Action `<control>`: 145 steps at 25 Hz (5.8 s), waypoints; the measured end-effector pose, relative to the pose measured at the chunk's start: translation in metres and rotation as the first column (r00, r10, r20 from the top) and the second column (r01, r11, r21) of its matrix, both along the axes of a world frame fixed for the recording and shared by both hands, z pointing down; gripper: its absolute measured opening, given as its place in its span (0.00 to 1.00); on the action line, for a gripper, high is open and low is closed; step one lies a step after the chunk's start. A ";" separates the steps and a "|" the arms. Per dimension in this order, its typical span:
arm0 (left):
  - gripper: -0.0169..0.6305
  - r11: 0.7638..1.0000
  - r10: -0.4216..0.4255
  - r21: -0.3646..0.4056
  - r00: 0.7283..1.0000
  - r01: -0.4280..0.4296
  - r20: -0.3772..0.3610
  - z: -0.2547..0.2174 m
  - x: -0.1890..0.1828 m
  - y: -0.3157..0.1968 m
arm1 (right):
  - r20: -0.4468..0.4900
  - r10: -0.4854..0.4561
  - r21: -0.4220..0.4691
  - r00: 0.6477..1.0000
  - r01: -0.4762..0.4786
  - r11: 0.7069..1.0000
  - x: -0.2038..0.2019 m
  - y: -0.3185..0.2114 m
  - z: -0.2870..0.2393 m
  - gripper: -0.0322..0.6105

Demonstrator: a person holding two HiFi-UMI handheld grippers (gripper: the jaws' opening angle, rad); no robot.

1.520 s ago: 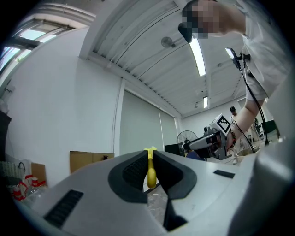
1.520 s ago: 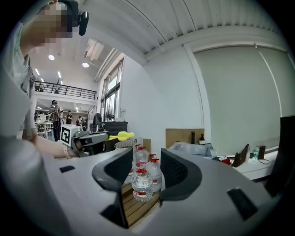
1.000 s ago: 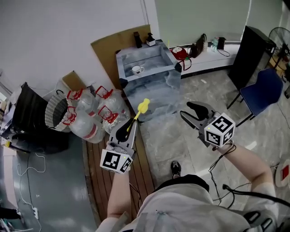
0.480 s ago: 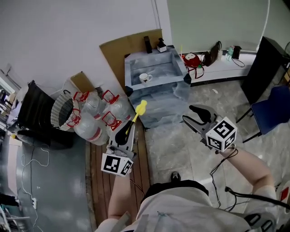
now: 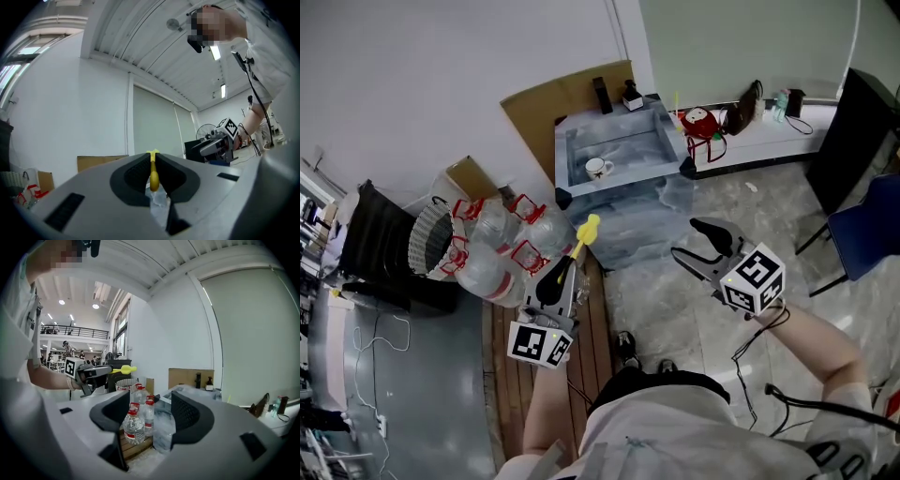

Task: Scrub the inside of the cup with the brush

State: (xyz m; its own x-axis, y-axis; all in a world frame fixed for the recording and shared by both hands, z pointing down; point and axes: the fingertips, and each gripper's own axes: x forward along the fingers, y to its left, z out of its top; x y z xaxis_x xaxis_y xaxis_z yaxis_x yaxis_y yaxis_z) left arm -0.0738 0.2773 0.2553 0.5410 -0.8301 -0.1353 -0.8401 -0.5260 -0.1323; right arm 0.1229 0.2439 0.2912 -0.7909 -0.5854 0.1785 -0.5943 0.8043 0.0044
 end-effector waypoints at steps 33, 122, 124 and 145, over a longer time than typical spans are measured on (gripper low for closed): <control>0.08 0.986 0.146 -0.075 0.988 -0.150 -0.053 0.043 -0.133 -0.267 | -0.157 0.144 -0.077 0.977 -0.157 0.985 -0.109 -0.240 0.024 0.59; 0.08 0.665 0.602 -0.722 0.708 -0.190 0.369 0.255 -0.061 -0.523 | -0.659 -0.684 -0.419 0.312 0.603 0.678 -0.182 -0.487 0.317 0.59; 0.08 0.657 0.612 -0.730 0.698 -0.187 0.372 0.259 -0.059 -0.521 | -0.651 -0.687 -0.423 0.324 0.596 0.682 -0.185 -0.489 0.319 0.59; 0.08 0.628 0.634 -0.753 0.691 -0.197 0.347 0.265 -0.054 -0.525 | -0.670 -0.669 -0.420 0.323 0.577 0.700 -0.199 -0.499 0.323 0.16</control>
State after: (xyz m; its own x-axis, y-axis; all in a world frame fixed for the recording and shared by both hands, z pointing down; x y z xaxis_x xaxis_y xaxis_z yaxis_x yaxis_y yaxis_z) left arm -0.1281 -0.2474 0.5203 0.6315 -0.2393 0.7375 -0.3851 -0.9224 0.0305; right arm -0.0766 -0.2546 0.6144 -0.4596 0.0741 0.8850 0.2757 0.9592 0.0629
